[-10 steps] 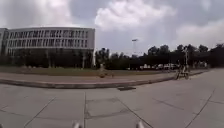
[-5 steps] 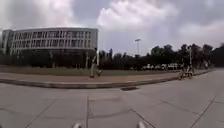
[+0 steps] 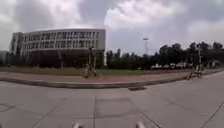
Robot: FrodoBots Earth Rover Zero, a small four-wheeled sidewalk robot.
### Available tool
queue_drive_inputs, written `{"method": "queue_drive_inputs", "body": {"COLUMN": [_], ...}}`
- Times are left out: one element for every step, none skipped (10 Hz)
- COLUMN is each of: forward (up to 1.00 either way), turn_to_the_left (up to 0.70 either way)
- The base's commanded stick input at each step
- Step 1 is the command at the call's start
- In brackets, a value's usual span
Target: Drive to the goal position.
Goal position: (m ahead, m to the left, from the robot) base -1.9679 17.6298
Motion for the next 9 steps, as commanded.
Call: {"method": "queue_drive_inputs", "body": {"forward": [0.0, 0.0, 0.0, 0.0, 0.0, 0.0, 0.0, 0.01, 0.1], "turn_to_the_left": [0.0, 0.0, 0.0, 0.0, 0.0, 0.0, 0.0, 0.0, 0.0]}}
